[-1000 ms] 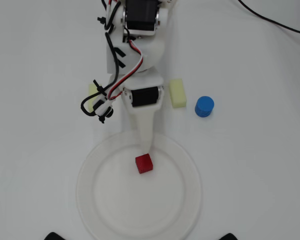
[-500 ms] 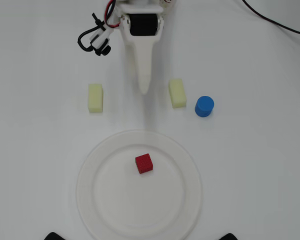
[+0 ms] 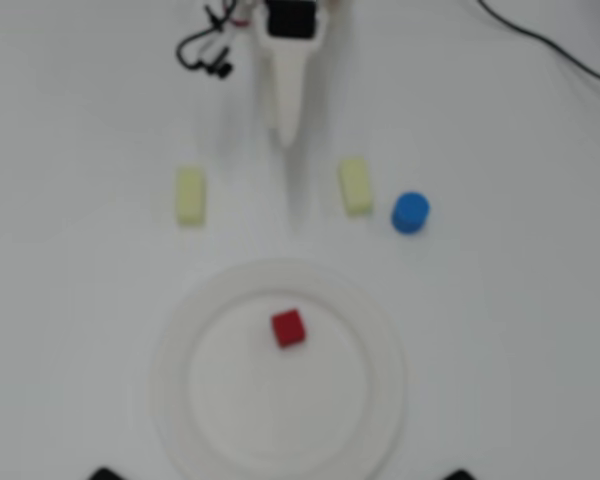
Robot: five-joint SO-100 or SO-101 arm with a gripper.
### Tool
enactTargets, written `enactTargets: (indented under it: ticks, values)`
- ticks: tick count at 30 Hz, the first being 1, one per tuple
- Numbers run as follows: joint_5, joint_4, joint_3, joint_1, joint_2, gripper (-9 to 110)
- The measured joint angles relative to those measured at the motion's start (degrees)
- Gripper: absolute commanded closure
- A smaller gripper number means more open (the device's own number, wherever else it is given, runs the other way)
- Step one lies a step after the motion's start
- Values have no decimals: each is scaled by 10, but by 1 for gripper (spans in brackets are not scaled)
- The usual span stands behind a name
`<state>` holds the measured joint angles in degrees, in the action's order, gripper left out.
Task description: Grasp a red block and put it in the dish.
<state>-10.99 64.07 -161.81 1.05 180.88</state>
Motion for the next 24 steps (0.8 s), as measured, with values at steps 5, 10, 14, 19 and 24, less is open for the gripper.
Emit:
enactTargets:
  ticks: [5,10,14,19,24]
  values:
    - [-1,7,-83,0,60,69]
    - [-7,26,-137,-6,66,69]
    - [4,30,-139,-7,66,70]
    - [23,33,-142,-2,66,79]
    - [34,45,-142,10,66,98]
